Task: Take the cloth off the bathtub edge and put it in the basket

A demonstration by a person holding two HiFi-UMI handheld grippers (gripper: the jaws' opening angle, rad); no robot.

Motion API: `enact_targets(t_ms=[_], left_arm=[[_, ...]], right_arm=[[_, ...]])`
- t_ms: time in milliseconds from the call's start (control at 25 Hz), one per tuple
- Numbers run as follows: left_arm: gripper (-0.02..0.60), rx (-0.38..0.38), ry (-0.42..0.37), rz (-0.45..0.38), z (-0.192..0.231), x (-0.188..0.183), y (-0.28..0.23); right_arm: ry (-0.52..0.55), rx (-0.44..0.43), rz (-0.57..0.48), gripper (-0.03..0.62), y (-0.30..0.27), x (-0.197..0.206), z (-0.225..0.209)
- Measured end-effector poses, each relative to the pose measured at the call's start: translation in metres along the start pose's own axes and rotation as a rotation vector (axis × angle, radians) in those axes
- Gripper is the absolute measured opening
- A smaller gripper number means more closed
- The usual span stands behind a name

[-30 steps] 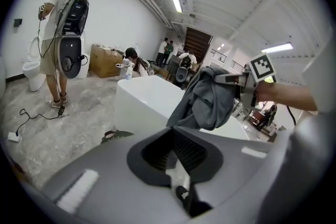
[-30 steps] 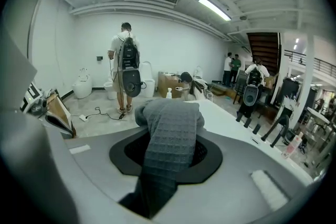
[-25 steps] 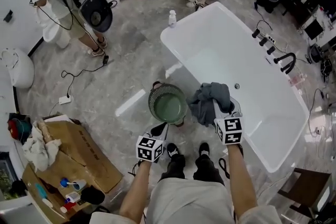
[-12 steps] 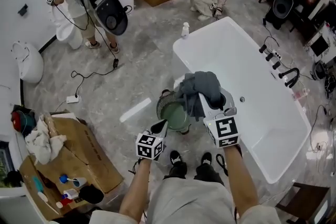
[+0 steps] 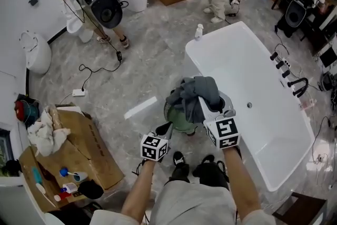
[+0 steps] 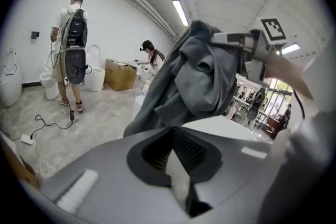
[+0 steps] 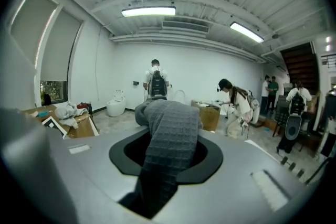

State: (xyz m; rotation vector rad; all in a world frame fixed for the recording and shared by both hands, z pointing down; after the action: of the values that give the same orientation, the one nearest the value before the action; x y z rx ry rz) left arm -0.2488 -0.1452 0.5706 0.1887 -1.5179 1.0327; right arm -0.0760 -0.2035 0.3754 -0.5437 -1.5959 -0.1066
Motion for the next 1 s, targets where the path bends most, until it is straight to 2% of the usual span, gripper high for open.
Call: enact_targets(t_ms=[280, 520, 680, 1000], left_arm=[[0.054, -0.033, 0.044, 0.035, 0.007, 0.014, -0.008], [0.054, -0.063, 0.119, 0.066, 0.012, 0.03, -0.02], [0.054, -0.068, 0.148, 0.085, 0.02, 0.035, -0.04], [0.054, -0.124, 0.231, 0.095, 0.03, 0.027, -0.072]], right_arm=[[-0.054, -0.011, 0.207, 0.112, -0.021, 0.086, -0.019], [-0.087, -0.033, 0.385, 0.112, -0.042, 0.165, -0.026], [-0.105, -0.045, 0.464, 0.115, -0.057, 0.199, -0.032], [-0.079, -0.138, 0.644, 0.121, -0.088, 0.248, -0.045]])
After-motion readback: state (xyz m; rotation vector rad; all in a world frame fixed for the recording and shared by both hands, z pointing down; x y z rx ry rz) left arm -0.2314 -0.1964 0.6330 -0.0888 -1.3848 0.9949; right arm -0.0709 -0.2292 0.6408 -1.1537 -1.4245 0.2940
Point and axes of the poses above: the fingertips, and each gripper's own axes: y backward along the fingers, z to its left, x out of its underside, the point moved 5 cm from there along y, backward along the fingers, and after that the axes turned 13 degrees about -y, right-handed, at the moved point
